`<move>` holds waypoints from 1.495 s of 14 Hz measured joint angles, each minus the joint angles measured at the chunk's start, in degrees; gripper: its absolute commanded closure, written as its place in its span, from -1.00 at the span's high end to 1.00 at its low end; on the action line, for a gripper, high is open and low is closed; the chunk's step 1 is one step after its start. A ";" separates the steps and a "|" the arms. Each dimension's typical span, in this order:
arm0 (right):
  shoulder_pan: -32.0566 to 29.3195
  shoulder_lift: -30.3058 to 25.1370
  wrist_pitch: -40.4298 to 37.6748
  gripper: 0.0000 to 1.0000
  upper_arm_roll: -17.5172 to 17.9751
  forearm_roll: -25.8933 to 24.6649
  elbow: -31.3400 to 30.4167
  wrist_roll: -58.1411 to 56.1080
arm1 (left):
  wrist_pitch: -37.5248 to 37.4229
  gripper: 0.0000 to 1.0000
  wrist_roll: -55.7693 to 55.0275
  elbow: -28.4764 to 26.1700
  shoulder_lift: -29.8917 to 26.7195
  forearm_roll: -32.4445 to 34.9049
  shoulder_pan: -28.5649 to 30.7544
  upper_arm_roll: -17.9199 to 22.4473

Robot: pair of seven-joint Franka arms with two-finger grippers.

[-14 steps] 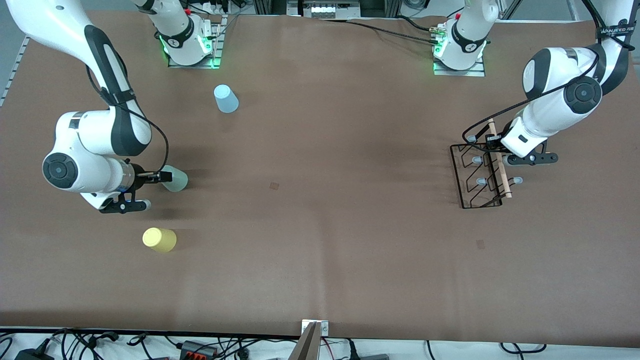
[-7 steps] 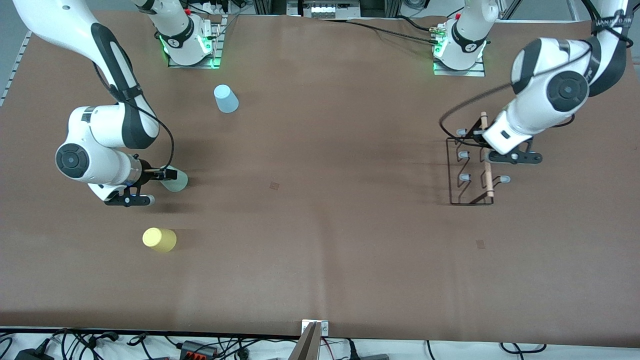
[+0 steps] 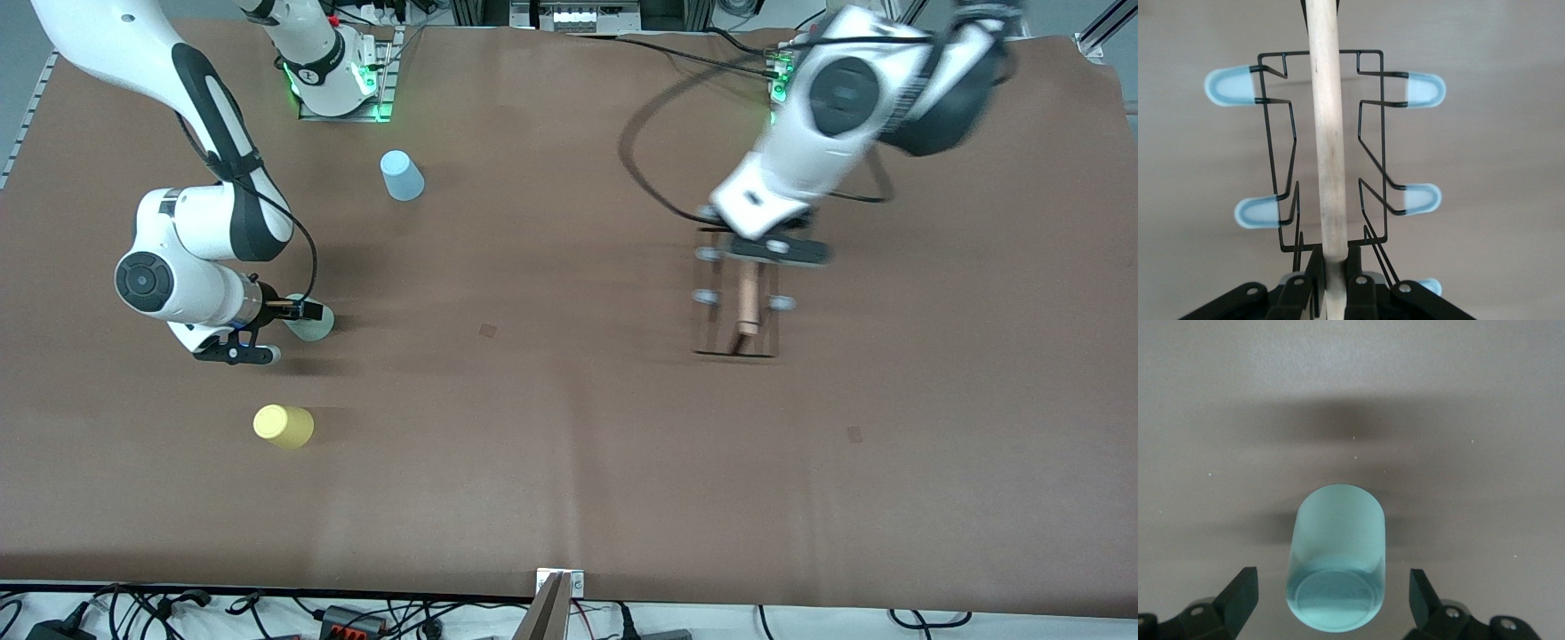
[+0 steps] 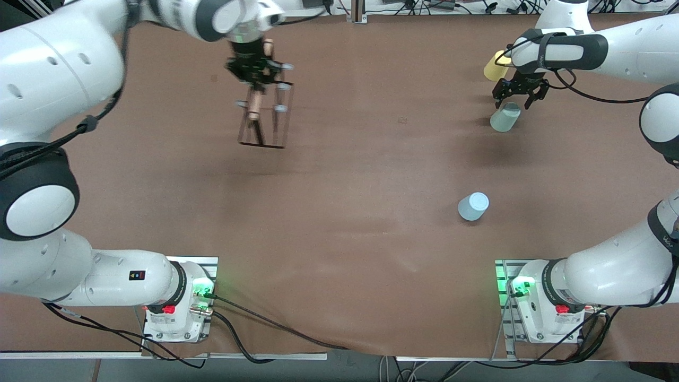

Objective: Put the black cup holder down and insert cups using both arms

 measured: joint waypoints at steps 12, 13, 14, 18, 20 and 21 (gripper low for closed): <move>-0.11 1.13 1.14 -0.57 -0.04 0.00 0.04 0.14 | 8.29 -0.99 -16.40 17.62 25.39 3.59 -18.46 -0.71; -0.11 1.09 1.15 -0.63 -0.04 0.00 0.39 0.10 | 8.34 -0.99 -16.71 17.68 25.58 3.60 -18.68 -0.70; -0.11 1.05 1.14 -0.65 -0.04 0.00 0.87 -0.01 | 8.35 -0.99 -17.05 17.70 25.64 3.60 -19.03 -0.69; -0.11 0.21 -7.36 -0.66 -0.04 0.00 7.20 -1.24 | 8.34 -0.49 -20.33 17.72 26.26 3.63 -21.03 -0.57; -0.09 -0.46 -16.52 -0.66 -0.03 0.09 14.47 -1.33 | 8.35 0.90 -21.20 17.73 26.53 3.64 -21.43 -0.41; -0.06 -0.79 -19.96 -0.66 0.01 0.60 17.64 -1.38 | 8.35 1.00 -21.45 17.79 26.59 3.64 -21.38 -0.20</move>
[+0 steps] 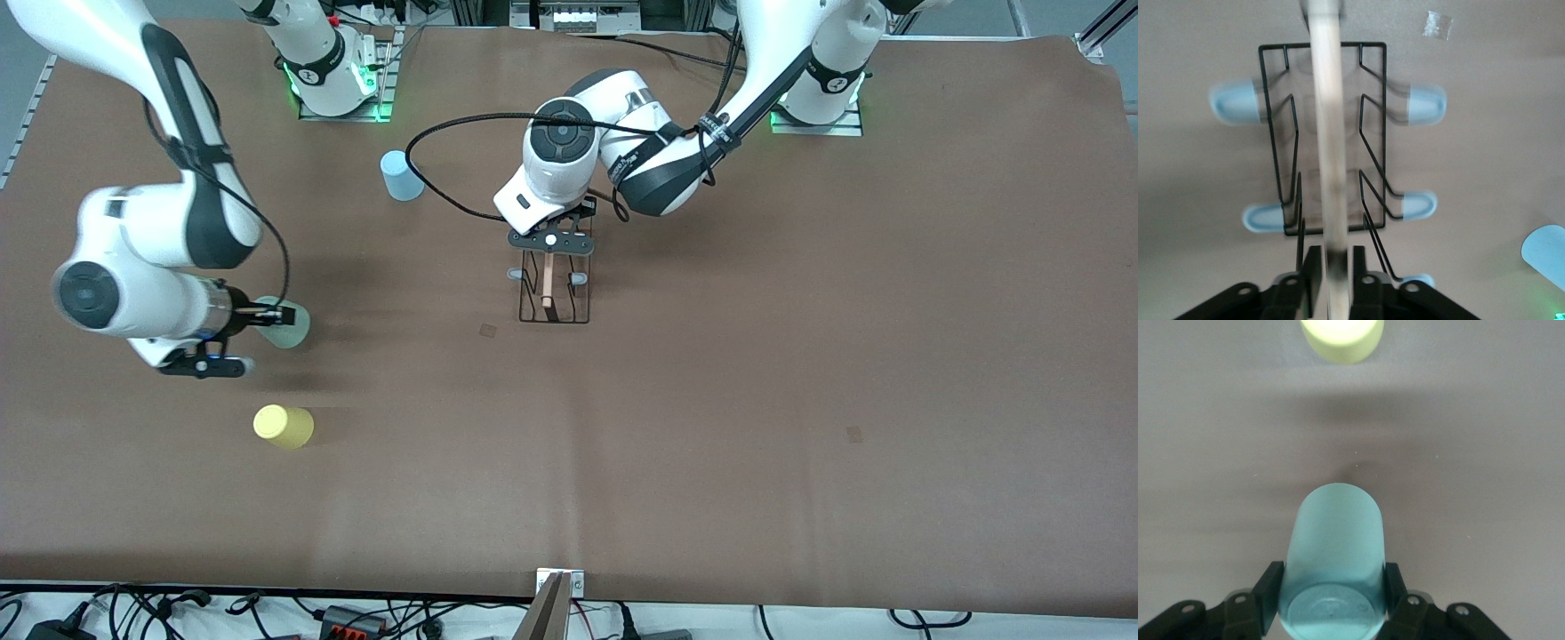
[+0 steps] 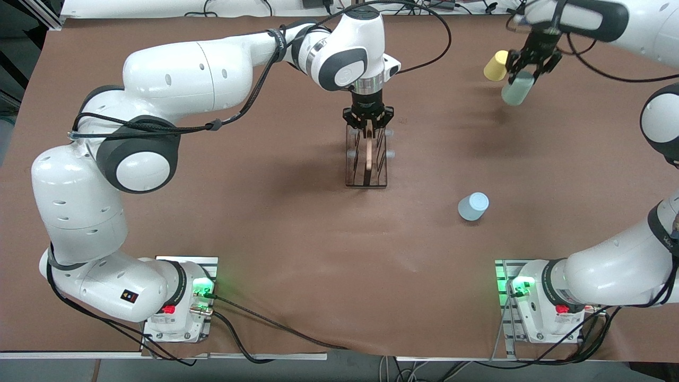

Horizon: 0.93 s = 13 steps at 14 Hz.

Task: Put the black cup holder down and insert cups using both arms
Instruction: 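Set the rack down with the left gripper while the right gripper lifts the cup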

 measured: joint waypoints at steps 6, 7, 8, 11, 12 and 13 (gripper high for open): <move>2.77 -0.11 -6.85 -0.66 0.22 2.83 5.88 -0.59 | -5.52 1.00 0.22 2.66 -2.65 0.18 5.83 0.44; 3.42 -0.11 -8.20 -0.66 0.23 2.84 6.35 -0.59 | -7.32 1.00 0.93 2.83 -3.82 0.19 7.95 0.40; 4.08 -0.14 -9.79 -0.66 0.26 2.87 7.10 -0.59 | -8.81 1.00 2.08 2.85 -4.96 0.19 9.95 0.38; 5.99 -0.79 -15.75 -0.66 1.42 3.80 8.91 -0.56 | -12.18 1.00 9.50 2.86 -7.19 0.22 15.28 0.40; 6.79 -1.32 -17.79 -0.66 2.37 4.48 9.04 -0.18 | -12.95 1.00 13.21 2.86 -7.63 0.25 17.46 0.43; 7.72 -1.75 -19.38 -0.66 3.16 5.15 9.05 0.66 | -13.76 1.00 16.97 2.86 -7.94 0.25 20.02 0.41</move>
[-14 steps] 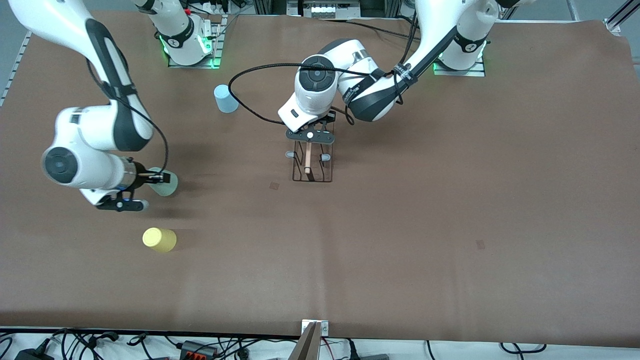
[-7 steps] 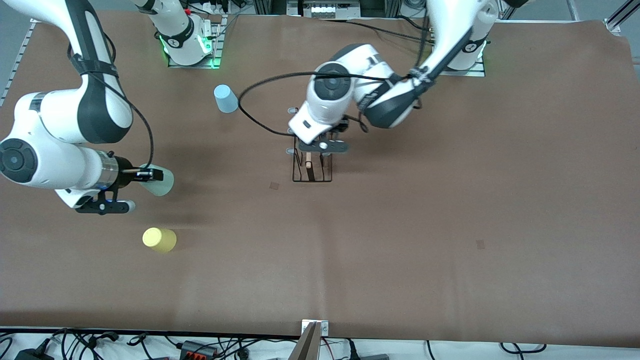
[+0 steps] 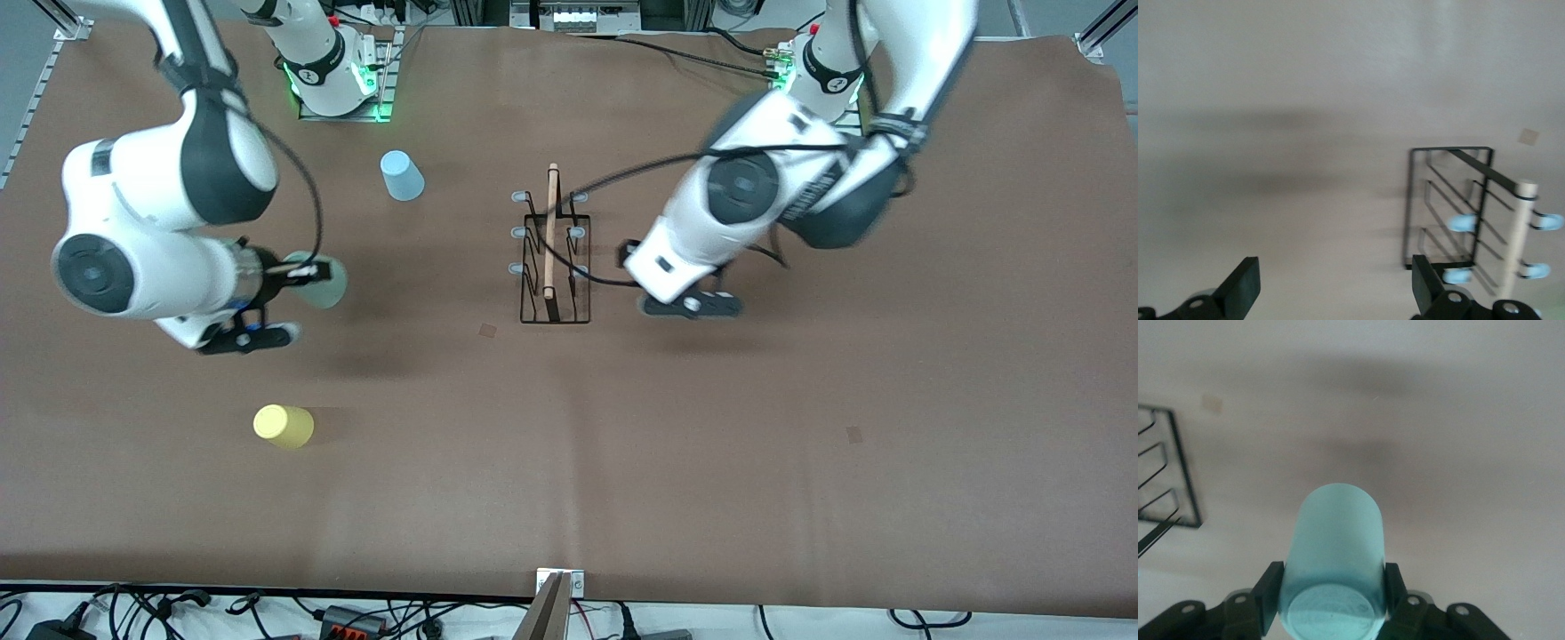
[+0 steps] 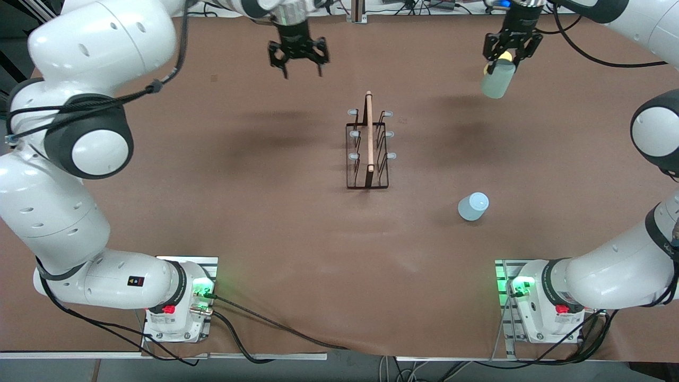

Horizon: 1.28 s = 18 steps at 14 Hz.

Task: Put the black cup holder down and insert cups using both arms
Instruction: 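Set the rack down with the left gripper while the right gripper lifts the cup, then hang the teal cup on a peg with the right gripper while the left gripper withdraws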

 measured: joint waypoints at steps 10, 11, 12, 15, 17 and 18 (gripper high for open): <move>19.35 -0.07 1.44 -0.65 4.27 2.32 -1.39 13.61 | -21.48 1.00 22.06 9.70 -6.05 0.04 14.84 2.44; 21.16 0.23 2.44 -0.65 4.29 2.70 -1.95 14.77 | -22.23 1.00 24.84 10.32 -7.91 0.04 15.11 5.10; 22.62 0.51 3.40 -0.65 4.28 3.41 -2.52 15.92 | -22.52 1.00 27.36 10.48 -9.87 0.04 15.18 8.24; 25.95 0.75 5.56 -0.65 4.30 4.03 -4.14 19.07 | -21.53 1.00 31.57 8.87 -14.22 0.03 15.12 15.83; 27.01 0.75 6.96 -0.65 4.30 4.04 -5.40 19.63 | -16.65 1.00 31.78 4.10 -17.01 -0.40 14.80 19.08; 27.21 0.78 7.58 -0.65 4.29 4.04 -5.96 19.64 | -14.57 1.00 31.81 0.68 -18.88 -1.41 14.70 20.11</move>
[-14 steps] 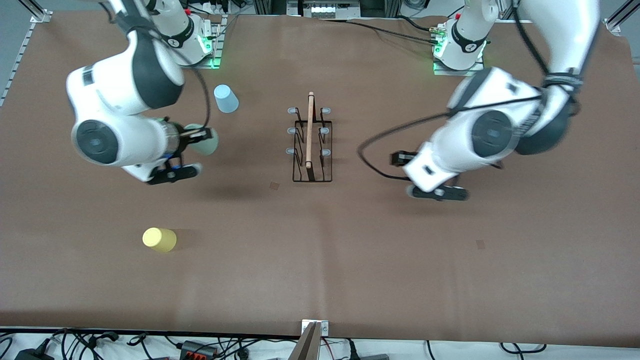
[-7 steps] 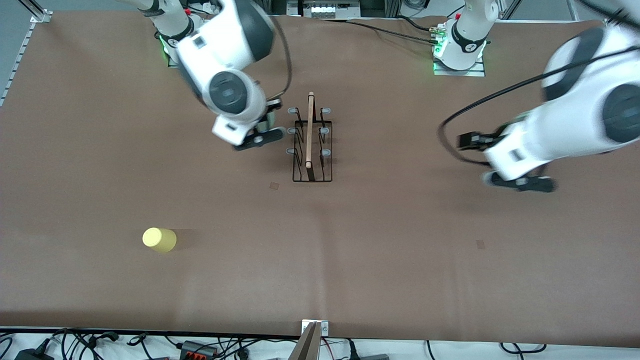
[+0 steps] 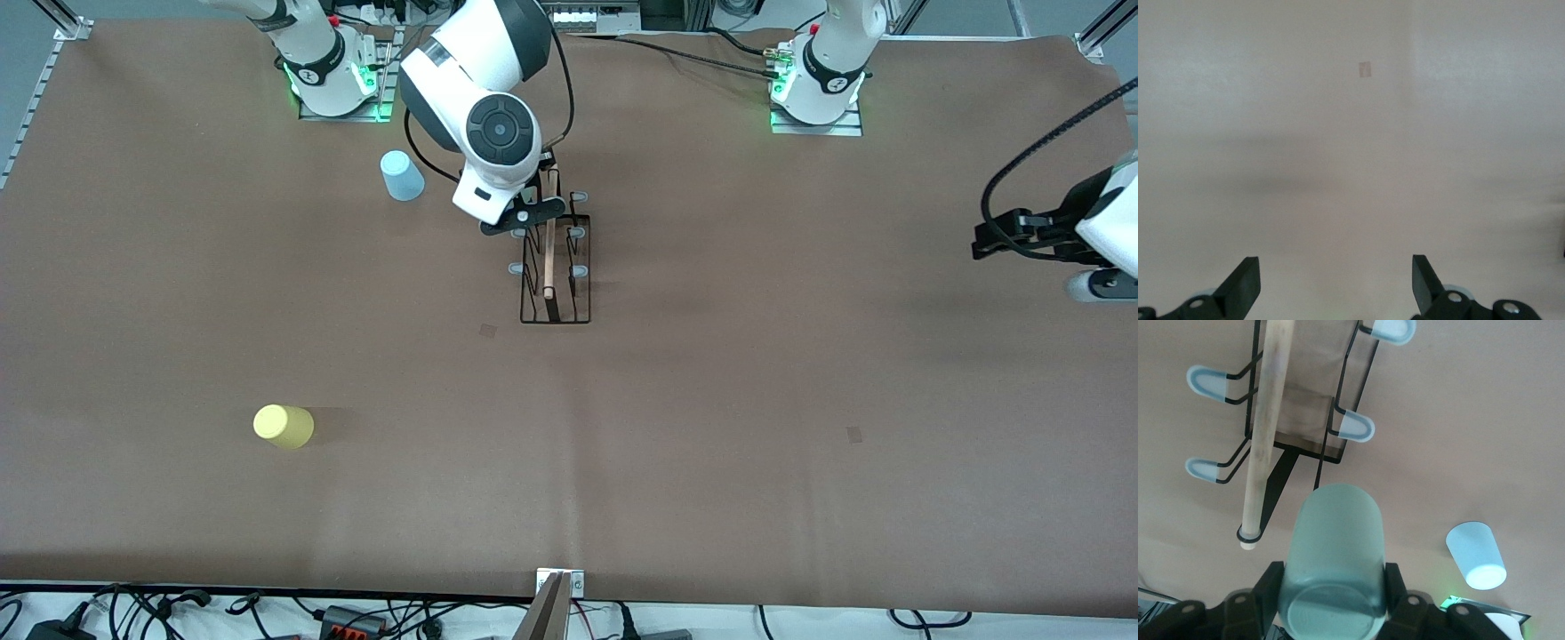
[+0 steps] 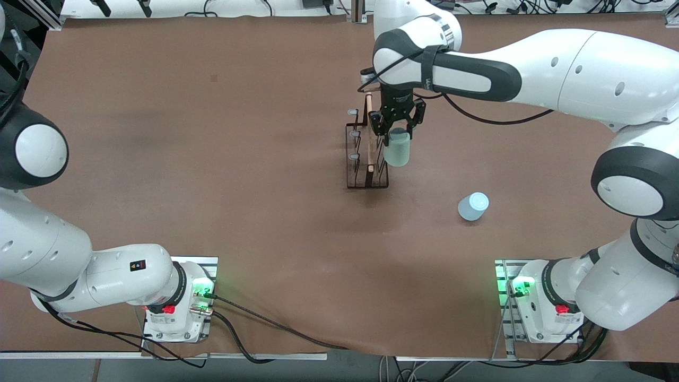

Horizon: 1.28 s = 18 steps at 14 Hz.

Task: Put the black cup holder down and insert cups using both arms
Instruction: 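Hang the teal cup on a peg with the right gripper while the left gripper withdraws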

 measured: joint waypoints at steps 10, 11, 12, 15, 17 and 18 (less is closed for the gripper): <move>1.10 1.93 4.36 -0.65 -0.01 0.04 -2.25 1.42 | 4.73 1.00 -1.95 -15.31 -11.30 -3.17 -9.42 11.39; 1.11 2.35 5.01 -0.65 -0.01 0.04 -2.35 1.42 | 4.85 1.00 -1.98 -15.49 -11.24 -3.25 -9.46 11.39; 1.12 2.83 5.51 -0.65 -0.03 0.04 -2.38 1.42 | 4.94 1.00 -2.03 -15.53 -11.25 -3.26 -9.58 11.39; 1.12 4.15 6.77 -0.65 -0.07 0.03 -2.53 1.43 | 5.40 1.00 -2.16 -15.38 -11.27 -3.26 -9.76 11.39; 1.13 4.62 7.61 -0.47 -0.08 0.03 -3.02 1.43 | 5.52 1.00 -2.22 -15.37 -11.27 -3.26 -9.76 11.39; 1.15 4.73 8.14 0.02 -0.08 0.03 -3.40 1.44 | 5.55 1.00 -2.24 -15.37 -11.27 -3.26 -9.76 11.39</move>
